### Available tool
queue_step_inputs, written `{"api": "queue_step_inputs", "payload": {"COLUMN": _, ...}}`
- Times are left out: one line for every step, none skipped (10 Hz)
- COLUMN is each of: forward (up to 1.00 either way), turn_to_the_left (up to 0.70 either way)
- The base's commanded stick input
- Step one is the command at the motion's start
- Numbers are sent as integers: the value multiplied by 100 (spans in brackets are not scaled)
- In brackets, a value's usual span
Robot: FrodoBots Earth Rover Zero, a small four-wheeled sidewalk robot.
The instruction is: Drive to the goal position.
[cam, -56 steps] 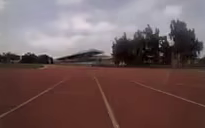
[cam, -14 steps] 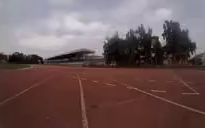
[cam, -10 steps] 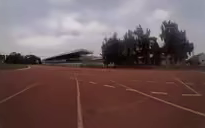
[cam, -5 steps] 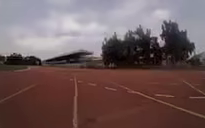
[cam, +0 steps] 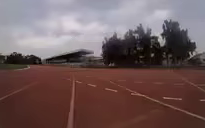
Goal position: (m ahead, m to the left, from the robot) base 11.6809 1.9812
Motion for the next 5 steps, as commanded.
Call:
{"api": "queue_step_inputs", "payload": {"forward": 45, "turn_to_the_left": 0}}
{"api": "queue_step_inputs", "payload": {"forward": 45, "turn_to_the_left": 0}}
{"api": "queue_step_inputs", "payload": {"forward": 45, "turn_to_the_left": 0}}
{"api": "queue_step_inputs", "payload": {"forward": 45, "turn_to_the_left": 0}}
{"api": "queue_step_inputs", "payload": {"forward": 45, "turn_to_the_left": 0}}
